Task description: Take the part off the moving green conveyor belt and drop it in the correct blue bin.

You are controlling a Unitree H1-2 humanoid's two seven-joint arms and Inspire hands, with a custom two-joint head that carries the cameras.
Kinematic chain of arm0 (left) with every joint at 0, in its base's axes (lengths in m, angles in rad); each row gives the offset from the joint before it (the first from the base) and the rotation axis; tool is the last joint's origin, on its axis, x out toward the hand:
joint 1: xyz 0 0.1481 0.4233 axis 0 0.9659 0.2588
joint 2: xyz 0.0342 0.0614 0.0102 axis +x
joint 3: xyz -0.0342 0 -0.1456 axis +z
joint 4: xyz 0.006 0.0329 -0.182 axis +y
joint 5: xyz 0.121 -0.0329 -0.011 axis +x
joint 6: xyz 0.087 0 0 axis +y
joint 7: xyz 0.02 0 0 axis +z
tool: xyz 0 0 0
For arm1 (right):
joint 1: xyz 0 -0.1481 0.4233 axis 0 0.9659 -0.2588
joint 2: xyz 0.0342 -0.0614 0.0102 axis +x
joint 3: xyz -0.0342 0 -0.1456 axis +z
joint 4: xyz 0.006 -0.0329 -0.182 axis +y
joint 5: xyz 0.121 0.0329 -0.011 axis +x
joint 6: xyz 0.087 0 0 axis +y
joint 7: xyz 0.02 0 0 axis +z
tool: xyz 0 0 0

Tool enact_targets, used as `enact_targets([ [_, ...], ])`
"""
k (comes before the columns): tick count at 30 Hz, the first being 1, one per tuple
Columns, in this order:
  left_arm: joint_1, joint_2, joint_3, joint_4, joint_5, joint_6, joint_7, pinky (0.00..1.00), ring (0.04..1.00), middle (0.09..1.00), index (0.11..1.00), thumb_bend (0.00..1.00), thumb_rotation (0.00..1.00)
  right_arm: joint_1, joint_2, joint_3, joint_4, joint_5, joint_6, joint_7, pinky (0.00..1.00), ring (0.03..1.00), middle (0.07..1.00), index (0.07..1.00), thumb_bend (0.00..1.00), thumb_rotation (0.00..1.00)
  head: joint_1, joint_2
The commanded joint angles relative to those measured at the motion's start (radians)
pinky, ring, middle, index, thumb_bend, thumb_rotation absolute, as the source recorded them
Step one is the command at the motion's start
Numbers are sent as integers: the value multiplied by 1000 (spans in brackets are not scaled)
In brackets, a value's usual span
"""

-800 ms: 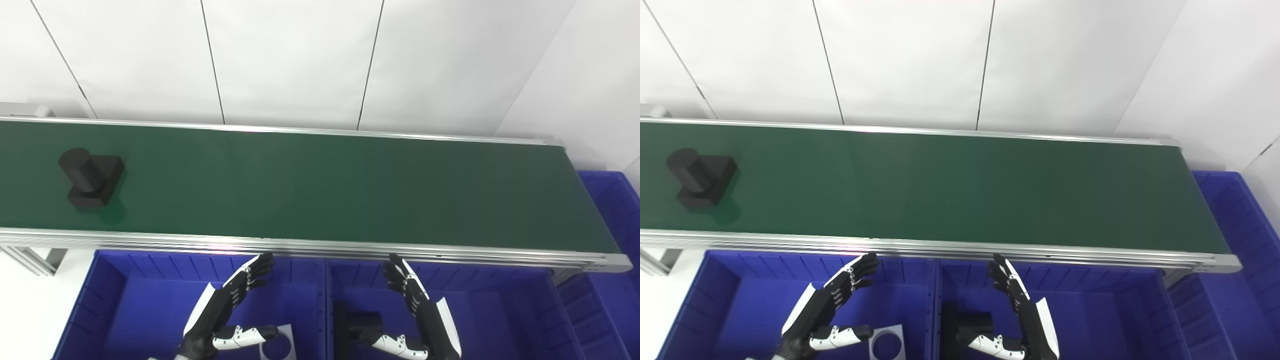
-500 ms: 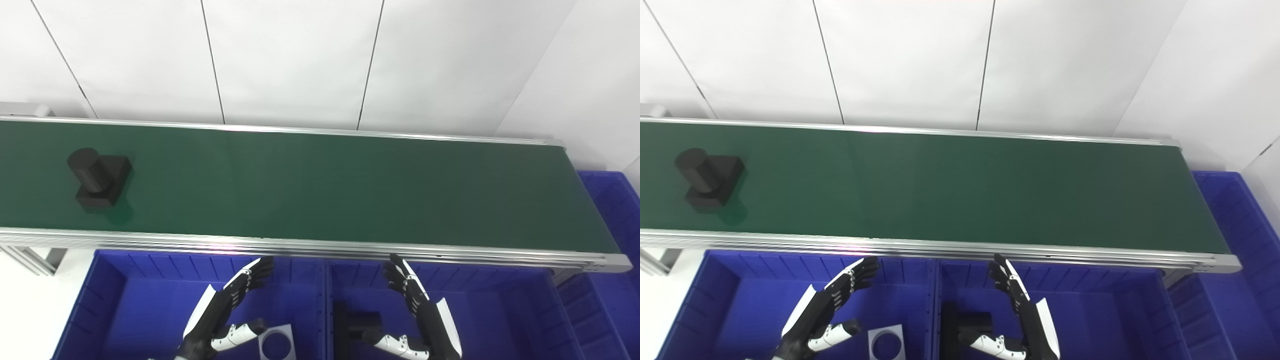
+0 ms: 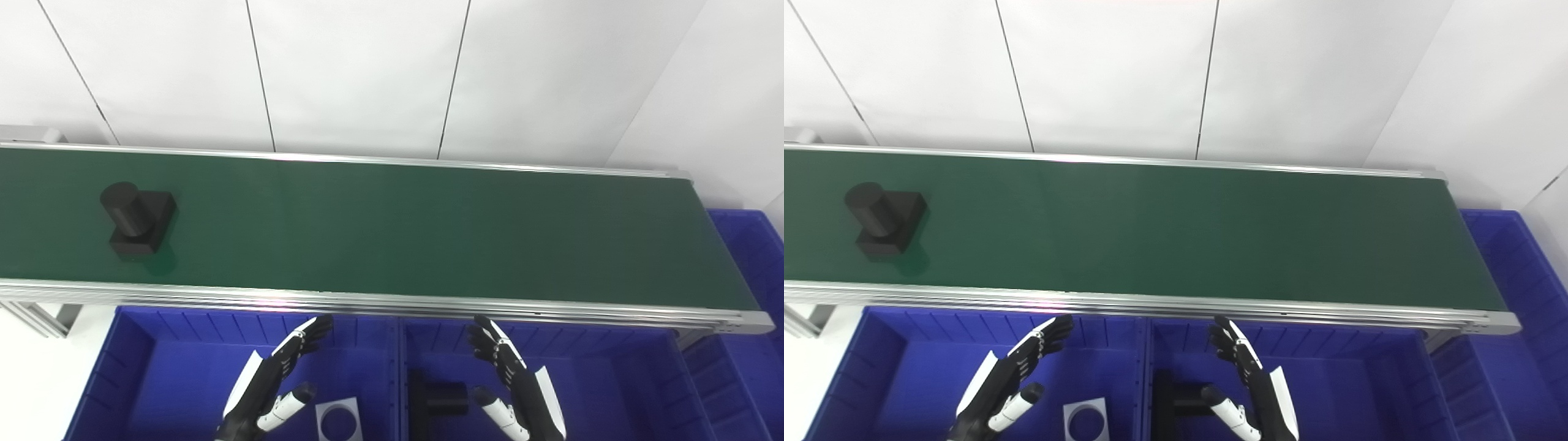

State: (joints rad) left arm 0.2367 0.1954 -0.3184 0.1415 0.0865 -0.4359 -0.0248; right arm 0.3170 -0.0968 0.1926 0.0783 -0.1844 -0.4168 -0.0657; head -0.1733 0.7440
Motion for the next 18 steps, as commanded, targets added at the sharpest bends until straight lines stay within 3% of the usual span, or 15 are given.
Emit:
enact_targets([
  [1, -7, 3, -1, -21, -17, -34, -5, 863, 891, 892, 881, 818, 873, -5, 1, -1, -13, 8, -52, -3, 822, 852, 865, 910, 747, 856, 3, -1],
  [8, -13, 1, -13, -7, -9, -34, 14, 840, 879, 882, 866, 781, 819, -2, -3, 1, -6, 18, -52, -3, 814, 844, 855, 898, 756, 832, 65, -26],
  [15, -28, -4, -63, 48, 7, -34, 53, 845, 882, 882, 859, 818, 785, 8, -32, -5, 4, 46, -52, 3, 818, 838, 852, 897, 763, 829, 247, -103],
  [18, -31, -11, -75, 61, -3, -34, 52, 850, 883, 887, 870, 840, 747, 6, -50, -1, 3, 65, -53, 10, 829, 847, 863, 908, 718, 820, 294, -136],
])
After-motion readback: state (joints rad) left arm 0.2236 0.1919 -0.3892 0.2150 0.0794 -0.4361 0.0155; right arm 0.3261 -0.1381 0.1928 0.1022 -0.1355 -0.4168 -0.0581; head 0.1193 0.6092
